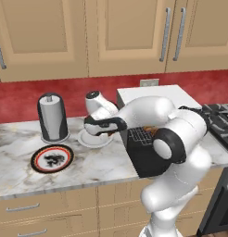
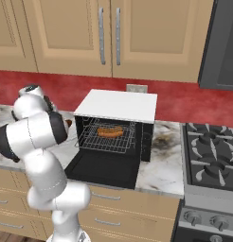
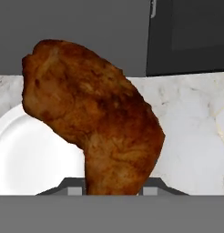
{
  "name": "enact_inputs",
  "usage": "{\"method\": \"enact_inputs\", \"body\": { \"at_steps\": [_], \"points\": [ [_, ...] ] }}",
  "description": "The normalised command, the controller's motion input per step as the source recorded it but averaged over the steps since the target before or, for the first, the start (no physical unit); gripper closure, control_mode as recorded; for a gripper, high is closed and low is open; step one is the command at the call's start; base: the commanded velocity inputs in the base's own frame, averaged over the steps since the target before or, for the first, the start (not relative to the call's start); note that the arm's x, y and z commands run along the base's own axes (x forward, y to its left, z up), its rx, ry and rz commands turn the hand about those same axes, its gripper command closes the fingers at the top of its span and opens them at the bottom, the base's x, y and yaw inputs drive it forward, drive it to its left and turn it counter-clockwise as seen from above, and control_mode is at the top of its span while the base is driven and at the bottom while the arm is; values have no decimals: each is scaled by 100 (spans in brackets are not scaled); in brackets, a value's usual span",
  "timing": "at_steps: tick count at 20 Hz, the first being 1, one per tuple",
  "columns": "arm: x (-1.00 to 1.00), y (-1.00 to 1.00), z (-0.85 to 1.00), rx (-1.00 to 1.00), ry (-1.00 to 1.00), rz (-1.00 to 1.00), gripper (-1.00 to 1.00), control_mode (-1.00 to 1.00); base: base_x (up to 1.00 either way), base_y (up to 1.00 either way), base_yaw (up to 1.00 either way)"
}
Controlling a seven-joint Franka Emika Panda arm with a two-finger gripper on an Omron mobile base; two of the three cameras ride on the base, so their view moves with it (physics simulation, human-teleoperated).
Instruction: Open the toaster oven door. Place the hotdog bun on the bottom rack in the toaster oven and place the chicken drumstick on the top rack.
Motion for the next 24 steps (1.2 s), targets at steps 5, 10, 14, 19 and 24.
{"method": "enact_inputs", "body": {
  "at_steps": [5,10,14,19,24],
  "points": [
    [-100,-7,70,0,-1,0,100,-100,0,0,0],
    [-100,-23,57,2,8,-2,100,-100,0,0,0],
    [-89,-89,23,6,9,-1,100,-100,0,0,0],
    [-48,-95,1,0,1,-1,100,-100,0,0,0],
    [8,-68,0,0,0,13,100,-100,0,0,0]
  ]
}}
